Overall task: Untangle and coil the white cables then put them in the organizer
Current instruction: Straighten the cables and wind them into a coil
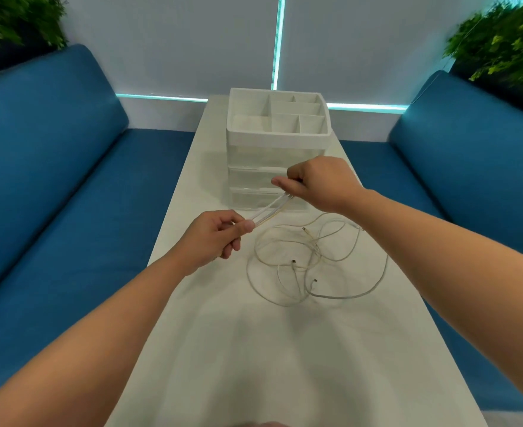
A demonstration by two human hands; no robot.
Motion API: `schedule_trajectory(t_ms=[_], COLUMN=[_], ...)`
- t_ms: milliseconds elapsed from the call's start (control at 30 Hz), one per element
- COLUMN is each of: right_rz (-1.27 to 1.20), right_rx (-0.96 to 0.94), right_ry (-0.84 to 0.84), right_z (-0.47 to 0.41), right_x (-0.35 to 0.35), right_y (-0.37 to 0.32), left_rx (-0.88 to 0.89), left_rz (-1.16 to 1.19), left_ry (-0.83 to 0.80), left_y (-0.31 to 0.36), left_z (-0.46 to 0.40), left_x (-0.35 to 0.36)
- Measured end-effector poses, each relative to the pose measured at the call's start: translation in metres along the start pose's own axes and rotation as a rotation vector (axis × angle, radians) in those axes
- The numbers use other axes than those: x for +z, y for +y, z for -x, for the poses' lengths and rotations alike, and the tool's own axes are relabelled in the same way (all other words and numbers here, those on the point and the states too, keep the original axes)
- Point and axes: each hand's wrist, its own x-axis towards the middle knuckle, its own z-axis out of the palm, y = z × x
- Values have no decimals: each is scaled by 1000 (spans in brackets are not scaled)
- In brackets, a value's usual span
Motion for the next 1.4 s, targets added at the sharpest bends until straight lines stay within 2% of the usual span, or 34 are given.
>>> schedule_trajectory(t_ms=[67, 167, 267, 400, 533, 667, 833, 1033, 1200, 1300, 1400], right_rz=[13, 22, 36, 85, 137, 89, -88, -19, -8, -117, -81], right_rx=[13, 14, 8, 28, 93, 161, 85, -49, -37, -1, -15], right_ry=[6, 25, 59, 87, 121, 114, 182, 140, 120, 106, 76], right_z=[2, 7, 12, 18, 19, 11, -7, -19, -25, -24, -17], right_x=[1, 3, 4, 8, 11, 7, -7, -31, -29, -30, -31], right_y=[3, 7, 12, 19, 25, 29, 11, -30, -48, -45, -39], left_rx=[-1, -9, 1, 72, 81, 70, 16, -96, 69, 97, 149], left_rz=[-28, -219, -315, -290, -303, -263, -159, -98, 75, 33, -66], left_ry=[41, 82, 67, 52, 114, 102, 27, -37, 173, 272, 319], left_y=[-1, -1, -1, -1, -7, -15, -10, 29, 83, 92, 85], left_z=[-2, -3, -1, 3, 3, 6, 11, -4, -23, -26, -24], left_x=[3, 11, 17, 25, 23, 17, 14, 11, 22, 27, 24])
